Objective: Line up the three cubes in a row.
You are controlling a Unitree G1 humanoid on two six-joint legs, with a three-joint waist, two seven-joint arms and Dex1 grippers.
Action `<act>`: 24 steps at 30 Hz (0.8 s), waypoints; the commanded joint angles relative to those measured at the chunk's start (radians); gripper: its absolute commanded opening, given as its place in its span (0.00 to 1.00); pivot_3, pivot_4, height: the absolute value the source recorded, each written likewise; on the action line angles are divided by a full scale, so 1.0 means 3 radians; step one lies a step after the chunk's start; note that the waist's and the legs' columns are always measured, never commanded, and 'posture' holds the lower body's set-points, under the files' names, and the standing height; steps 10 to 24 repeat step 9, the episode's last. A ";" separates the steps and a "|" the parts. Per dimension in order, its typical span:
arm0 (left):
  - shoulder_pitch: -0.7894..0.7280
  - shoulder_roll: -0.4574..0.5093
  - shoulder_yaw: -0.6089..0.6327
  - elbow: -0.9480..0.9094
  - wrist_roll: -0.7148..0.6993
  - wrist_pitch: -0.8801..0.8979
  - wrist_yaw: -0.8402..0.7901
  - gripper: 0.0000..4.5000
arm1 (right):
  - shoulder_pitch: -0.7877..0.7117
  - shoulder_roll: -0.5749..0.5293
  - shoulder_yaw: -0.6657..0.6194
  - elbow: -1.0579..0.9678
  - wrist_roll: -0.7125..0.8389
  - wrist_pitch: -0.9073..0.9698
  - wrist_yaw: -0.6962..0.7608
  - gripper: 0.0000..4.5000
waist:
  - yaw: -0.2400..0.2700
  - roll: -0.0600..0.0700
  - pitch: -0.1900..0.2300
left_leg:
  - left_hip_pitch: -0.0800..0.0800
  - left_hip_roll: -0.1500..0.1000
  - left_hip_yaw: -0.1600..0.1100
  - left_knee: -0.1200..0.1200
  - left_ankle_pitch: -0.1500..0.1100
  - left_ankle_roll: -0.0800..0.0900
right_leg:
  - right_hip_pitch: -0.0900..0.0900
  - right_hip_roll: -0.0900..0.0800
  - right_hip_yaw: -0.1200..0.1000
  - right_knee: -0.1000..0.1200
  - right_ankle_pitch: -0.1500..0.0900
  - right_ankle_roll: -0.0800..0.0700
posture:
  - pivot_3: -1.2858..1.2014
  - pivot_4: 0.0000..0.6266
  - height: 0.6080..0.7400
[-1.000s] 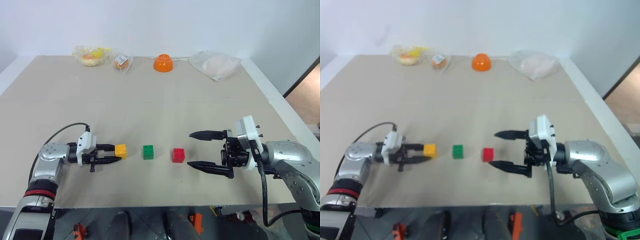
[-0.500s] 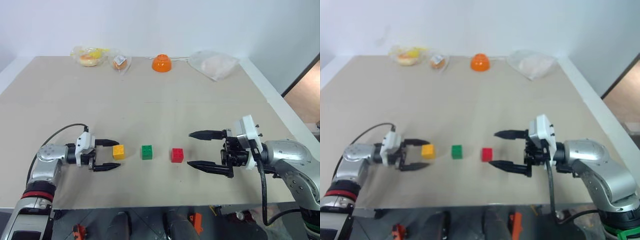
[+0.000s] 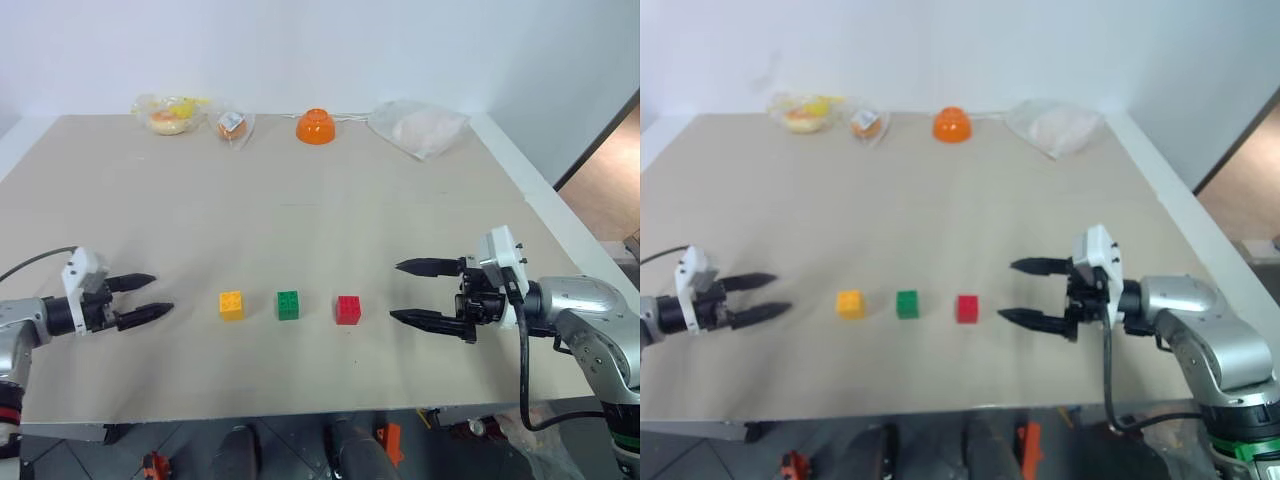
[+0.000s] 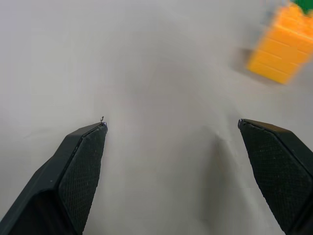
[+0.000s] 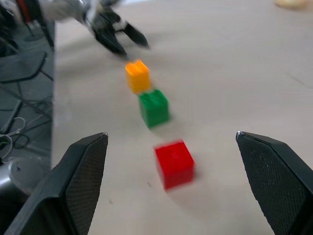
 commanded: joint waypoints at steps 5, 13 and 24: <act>0.0298 0.0143 0.0404 -0.0528 -0.0279 0.0574 0.0226 0.99 | -0.0112 0.0063 0.0011 0.0178 -0.0088 -0.0136 0.0080 0.97 | -0.0002 0.0000 0.0000 | 0.0000 0.0003 -0.0001 -0.0004 -0.0002 -0.0003 | -0.0004 0.0005 -0.0002 0.0000 -0.0004 -0.0003 | 0.52 0.24 1.00; 0.0454 0.0035 0.0420 -0.0839 -0.0319 0.0642 0.0382 0.99 | -0.0083 0.0103 0.0045 0.0162 -0.0108 -0.0138 0.0080 0.97 | -0.0002 0.0001 0.0000 | 0.0001 0.0003 0.0002 -0.0004 -0.0002 -0.0003 | -0.0003 0.0004 0.0002 0.0000 -0.0004 -0.0003 | 0.52 0.24 1.00; 0.0454 0.0035 0.0420 -0.0839 -0.0319 0.0642 0.0382 0.99 | -0.0083 0.0103 0.0045 0.0162 -0.0108 -0.0138 0.0080 0.97 | -0.0002 0.0001 0.0000 | 0.0001 0.0003 0.0002 -0.0004 -0.0002 -0.0003 | -0.0003 0.0004 0.0002 0.0000 -0.0004 -0.0003 | 0.52 0.24 1.00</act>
